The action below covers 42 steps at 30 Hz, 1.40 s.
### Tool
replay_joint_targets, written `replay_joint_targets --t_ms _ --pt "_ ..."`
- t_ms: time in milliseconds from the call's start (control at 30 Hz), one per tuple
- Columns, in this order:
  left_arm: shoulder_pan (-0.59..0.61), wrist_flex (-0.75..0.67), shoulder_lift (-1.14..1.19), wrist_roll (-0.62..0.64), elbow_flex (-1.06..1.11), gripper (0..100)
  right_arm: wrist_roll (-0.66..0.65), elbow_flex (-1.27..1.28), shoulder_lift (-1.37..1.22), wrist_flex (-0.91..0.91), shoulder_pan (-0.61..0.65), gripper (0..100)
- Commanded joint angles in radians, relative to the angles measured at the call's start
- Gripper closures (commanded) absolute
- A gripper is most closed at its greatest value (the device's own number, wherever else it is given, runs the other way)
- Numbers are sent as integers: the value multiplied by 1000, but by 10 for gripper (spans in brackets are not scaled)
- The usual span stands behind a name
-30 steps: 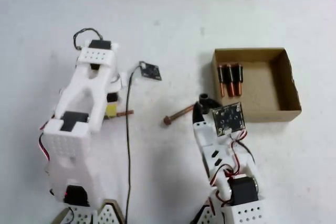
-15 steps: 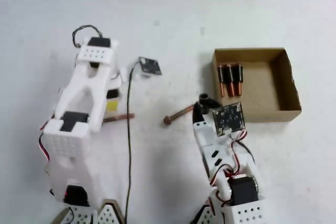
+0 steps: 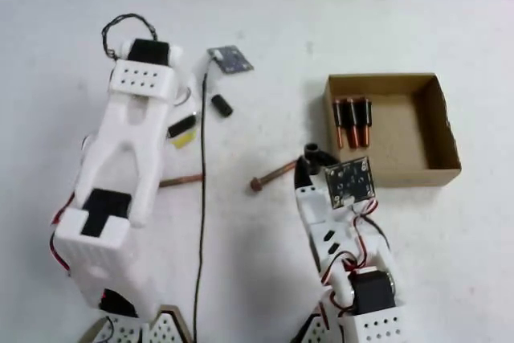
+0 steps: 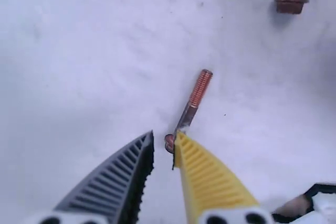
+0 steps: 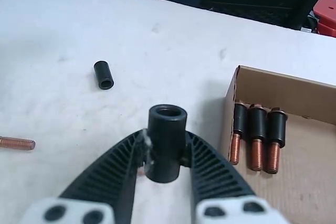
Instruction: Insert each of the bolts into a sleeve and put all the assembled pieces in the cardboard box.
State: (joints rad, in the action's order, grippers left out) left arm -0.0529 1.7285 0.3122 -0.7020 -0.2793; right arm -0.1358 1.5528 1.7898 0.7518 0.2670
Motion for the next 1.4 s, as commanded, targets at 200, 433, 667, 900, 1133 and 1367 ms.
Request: replay_joint_targets --t_ms 200,433,667,900,1133,1367 --pt "56 44 -67 244 -43 906 8 -8 12 -28 -2 981" --pt "73 48 -70 396 -41 978 8 -8 12 -28 -2 981" --pt "64 55 -70 629 -41 977 8 -8 12 -28 -2 981" --pt "48 57 -70 974 -41 977 8 -8 12 -28 -2 981" --pt "44 57 -71 1157 61 976 8 -8 12 -28 -2 981" --pt "44 55 -73 1244 71 976 8 -8 12 -28 -2 981"
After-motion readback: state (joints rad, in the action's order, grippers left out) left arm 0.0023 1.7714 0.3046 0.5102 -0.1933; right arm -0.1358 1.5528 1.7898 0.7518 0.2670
